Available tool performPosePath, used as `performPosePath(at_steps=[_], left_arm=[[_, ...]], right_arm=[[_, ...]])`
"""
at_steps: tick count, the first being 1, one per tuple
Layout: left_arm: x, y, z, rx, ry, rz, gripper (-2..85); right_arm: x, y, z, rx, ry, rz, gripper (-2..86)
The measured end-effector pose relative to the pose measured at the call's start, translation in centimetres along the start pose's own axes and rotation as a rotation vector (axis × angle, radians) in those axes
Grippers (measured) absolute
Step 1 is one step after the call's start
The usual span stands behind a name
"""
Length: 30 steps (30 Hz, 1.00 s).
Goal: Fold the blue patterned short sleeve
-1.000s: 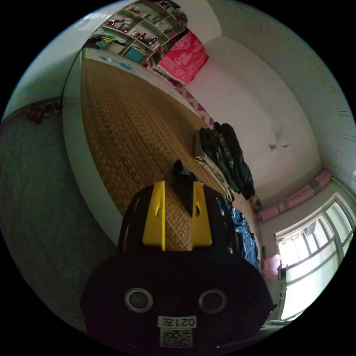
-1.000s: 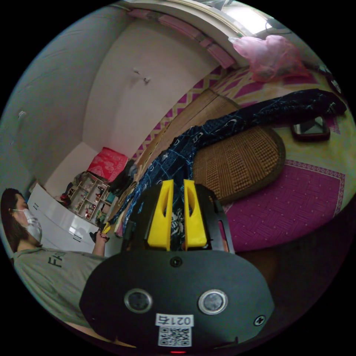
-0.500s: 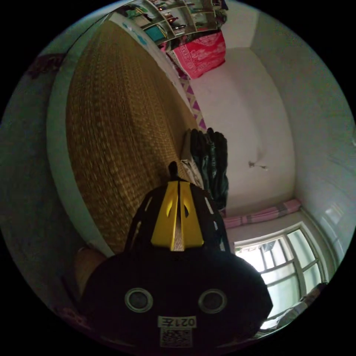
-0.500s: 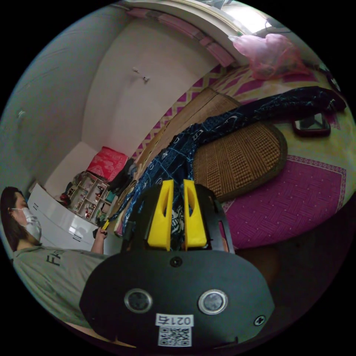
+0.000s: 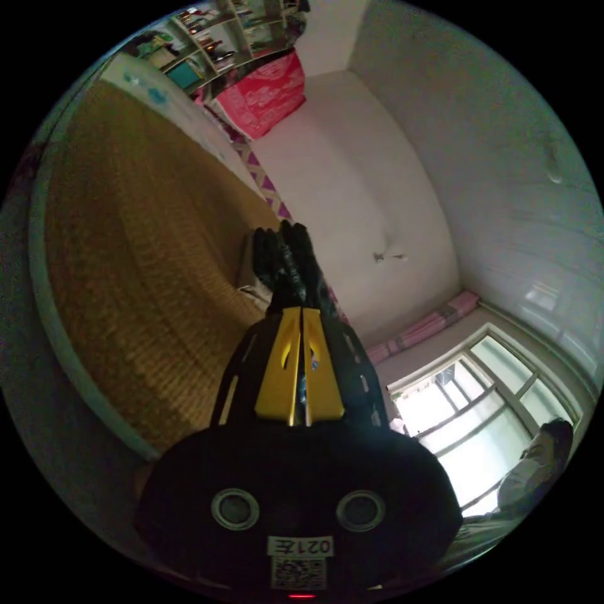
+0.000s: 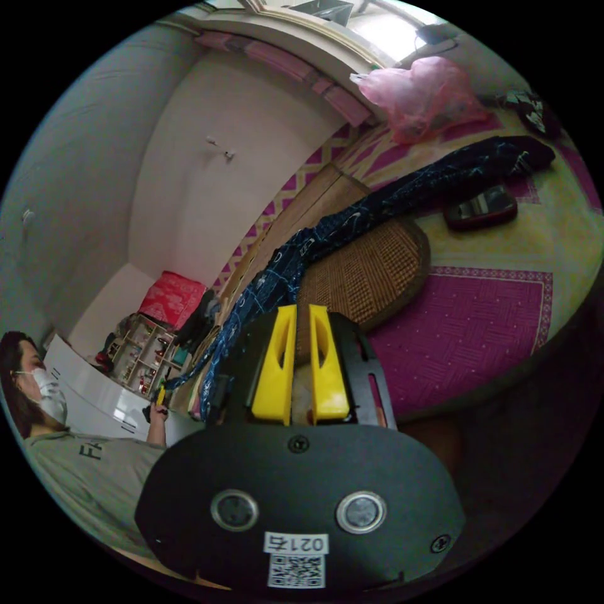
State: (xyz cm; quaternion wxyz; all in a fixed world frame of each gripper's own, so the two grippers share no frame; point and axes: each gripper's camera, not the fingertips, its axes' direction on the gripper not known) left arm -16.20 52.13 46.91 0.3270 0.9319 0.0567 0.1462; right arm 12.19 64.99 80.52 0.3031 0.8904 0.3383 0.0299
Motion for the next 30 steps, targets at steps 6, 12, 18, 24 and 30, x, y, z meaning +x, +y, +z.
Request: performPosePath(at_steps=[6,12,18,24,30], left_arm=[[14.9,8.4,11.0,-0.091,0.072,0.35,-1.0],[27.7,23.1,26.4,-0.298,0.068,0.649,-1.0],[35.1,40.6,42.2,-0.487,0.107,0.808,-1.0],[39.0,58.3,55.1,-0.645,0.187,0.923,-1.0],[36.3,74.6,67.2,-0.832,0.157,0.956,-1.0]], right_arm=[[-3.4,0.7,1.7,-0.031,0.312,-0.216,3.5],[-6.5,1.8,5.4,-0.141,0.714,-0.449,5.6],[-7.3,2.3,6.8,-0.155,0.731,-0.537,2.5],[-7.5,4.1,7.0,-0.036,0.748,-0.555,0.0],[-7.1,4.0,6.4,0.021,0.731,-0.506,-0.4]])
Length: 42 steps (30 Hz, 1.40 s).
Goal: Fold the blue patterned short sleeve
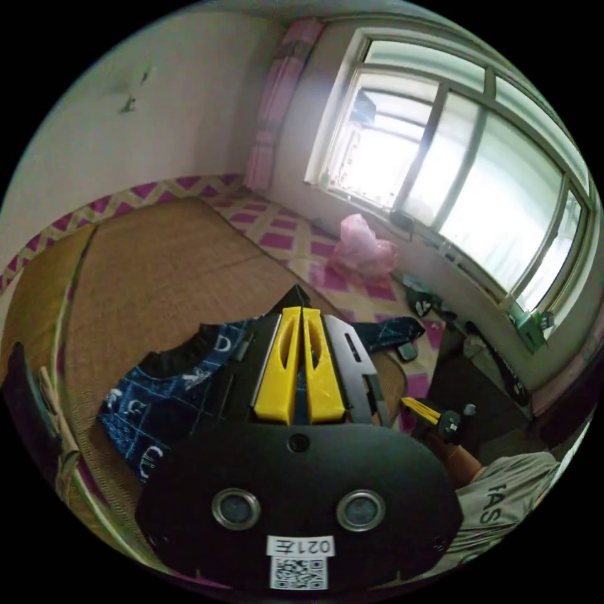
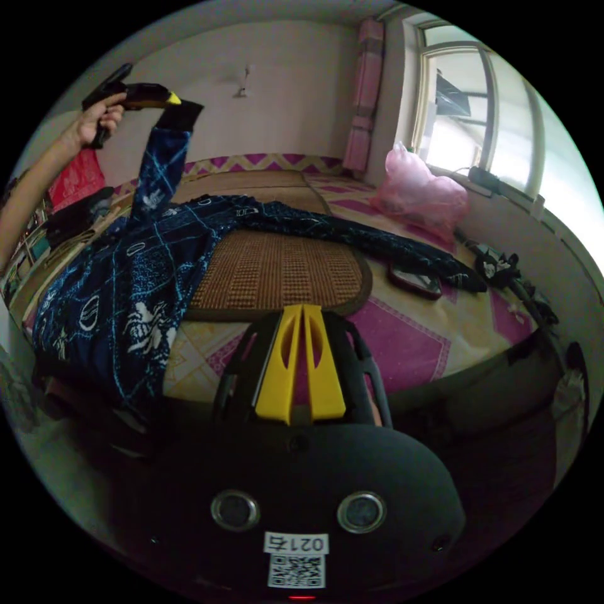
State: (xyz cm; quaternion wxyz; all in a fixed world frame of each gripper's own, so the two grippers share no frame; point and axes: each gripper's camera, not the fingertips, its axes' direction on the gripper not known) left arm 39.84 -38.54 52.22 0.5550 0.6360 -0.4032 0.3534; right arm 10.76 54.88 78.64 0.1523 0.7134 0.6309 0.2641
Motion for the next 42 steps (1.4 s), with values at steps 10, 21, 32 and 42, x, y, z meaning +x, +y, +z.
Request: performPosePath(at_steps=[10,21,32,42], left_arm=[[-2.1,6.6,22.6,-0.189,0.082,-0.134,-1.0],[-9.8,15.1,26.8,0.078,0.866,-0.173,0.0],[-13.6,24.4,13.3,-0.012,0.376,0.081,-0.9],[-20.9,33.9,2.8,0.037,0.294,-0.084,-0.9]], right_arm=[[2.0,0.2,0.1,0.043,-0.007,0.027,-0.3],[12.4,-1.4,-2.2,0.133,-0.107,0.282,8.8],[33.2,-3.3,4.8,0.081,-0.34,1.037,12.8],[30.2,-9.3,6.2,0.212,-0.389,1.066,0.3]])
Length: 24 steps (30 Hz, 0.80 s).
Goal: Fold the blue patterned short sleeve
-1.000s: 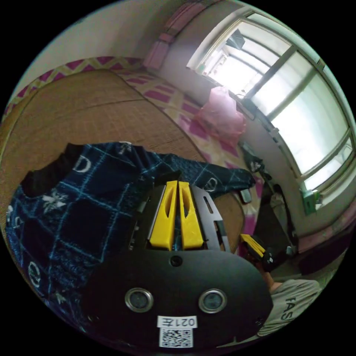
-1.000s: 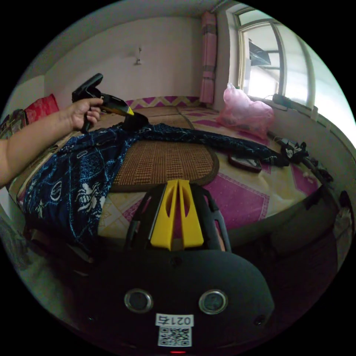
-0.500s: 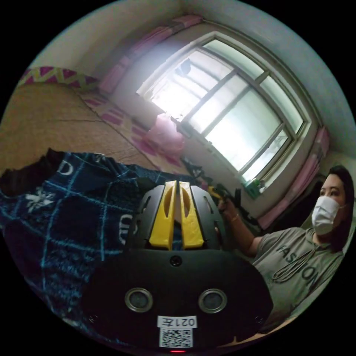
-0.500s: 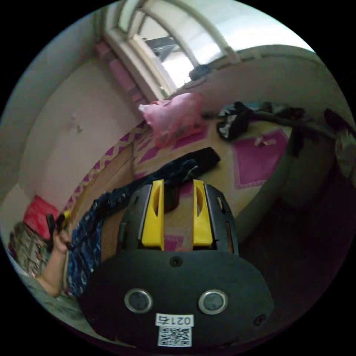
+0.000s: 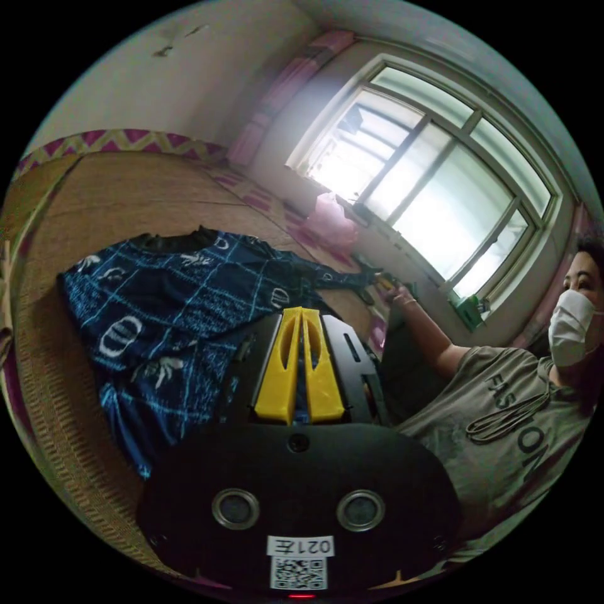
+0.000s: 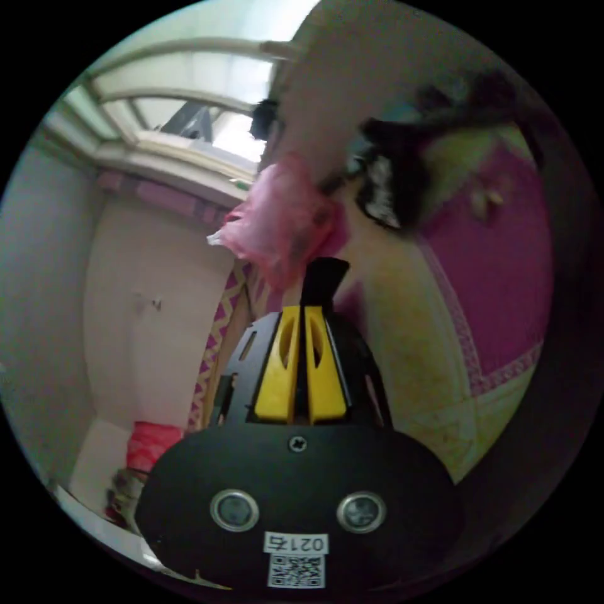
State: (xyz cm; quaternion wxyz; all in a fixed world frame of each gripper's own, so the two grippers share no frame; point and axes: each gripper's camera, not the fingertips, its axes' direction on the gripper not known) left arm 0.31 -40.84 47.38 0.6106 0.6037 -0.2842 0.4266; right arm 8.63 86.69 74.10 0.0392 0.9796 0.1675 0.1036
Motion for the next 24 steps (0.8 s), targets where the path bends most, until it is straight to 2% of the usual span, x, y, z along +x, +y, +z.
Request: performPosePath(at_steps=[2,6,8,11,14,20,24], left_arm=[[-1.0,1.9,-3.2,0.014,-0.029,-0.019,-0.9],[-2.4,4.5,-7.9,0.027,-0.063,-0.048,-0.9],[-3.1,6.3,-10.9,0.037,-0.097,-0.062,-0.9],[-4.3,9.0,-14.5,0.043,-0.103,-0.104,-1.0],[-5.1,11.6,-18.1,0.066,-0.087,-0.152,-1.0],[-5.7,15.4,-25.9,0.107,-0.074,-0.195,-1.0],[-5.7,17.0,-30.6,0.112,-0.085,-0.208,-1.0]], right_arm=[[-8.4,1.5,0.5,0.003,0.0,-0.222,0.0],[-22.7,6.6,1.9,-0.032,-0.073,-0.525,0.0],[-32.6,12.4,3.5,-0.074,-0.108,-0.742,-0.1],[-43.0,21.9,6.7,-0.158,-0.112,-0.987,-0.1],[-49.8,33.2,11.8,-0.275,-0.107,-1.183,-0.2],[-53.7,57.7,24.9,-0.543,-0.023,-1.511,-0.3],[-52.2,67.7,32.3,-0.684,0.103,-1.566,-0.3]])
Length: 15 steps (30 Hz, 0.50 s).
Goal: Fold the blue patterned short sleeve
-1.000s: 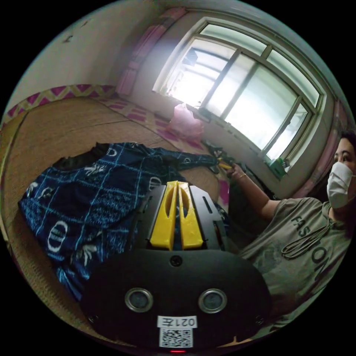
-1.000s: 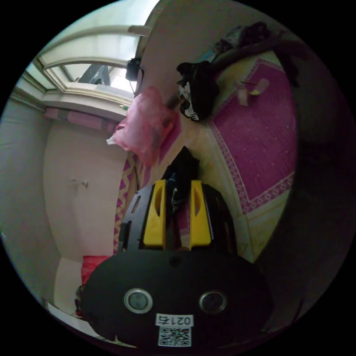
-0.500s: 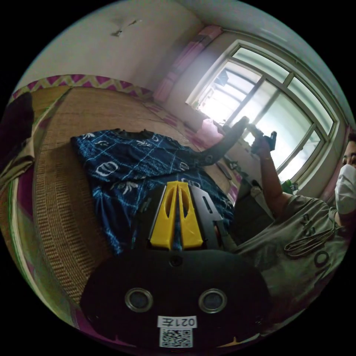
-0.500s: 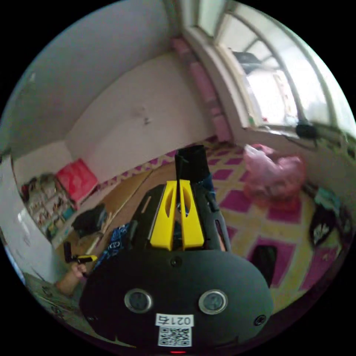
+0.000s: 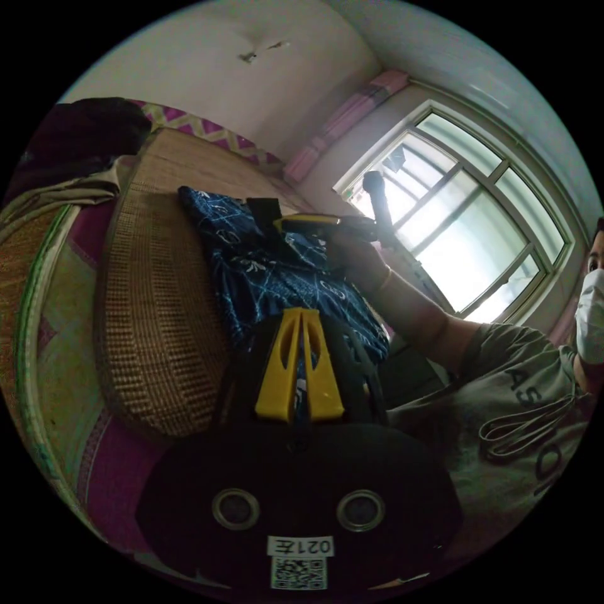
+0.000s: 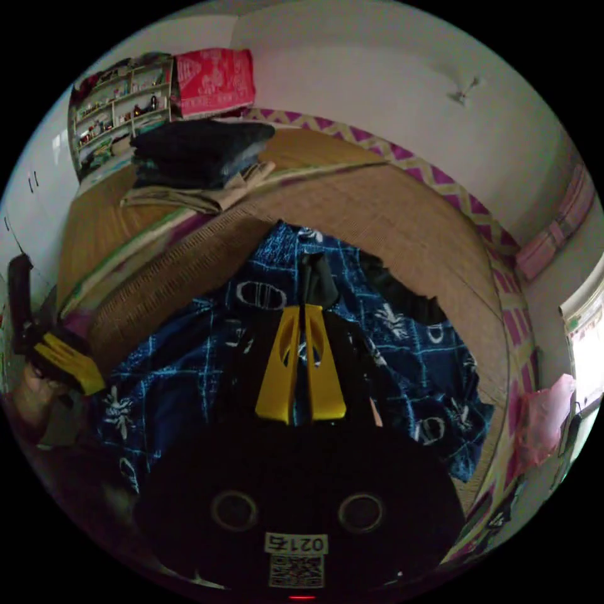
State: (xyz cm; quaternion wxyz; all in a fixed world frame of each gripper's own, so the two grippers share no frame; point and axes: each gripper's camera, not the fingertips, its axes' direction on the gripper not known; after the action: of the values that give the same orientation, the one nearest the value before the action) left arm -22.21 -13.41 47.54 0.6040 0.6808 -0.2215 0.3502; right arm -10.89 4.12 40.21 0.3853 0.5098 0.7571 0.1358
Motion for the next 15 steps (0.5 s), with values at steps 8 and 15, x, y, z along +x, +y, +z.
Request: performPosePath(at_steps=[8,15], left_arm=[[-1.1,1.8,-10.5,0.066,-0.033,-0.038,-1.0],[-0.5,2.6,-15.9,0.057,-0.02,-0.037,-0.9]], right_arm=[[-7.0,-5.1,3.3,0.056,0.069,-0.036,0.4],[-7.6,-4.0,6.4,-0.033,0.04,-0.025,9.9]])
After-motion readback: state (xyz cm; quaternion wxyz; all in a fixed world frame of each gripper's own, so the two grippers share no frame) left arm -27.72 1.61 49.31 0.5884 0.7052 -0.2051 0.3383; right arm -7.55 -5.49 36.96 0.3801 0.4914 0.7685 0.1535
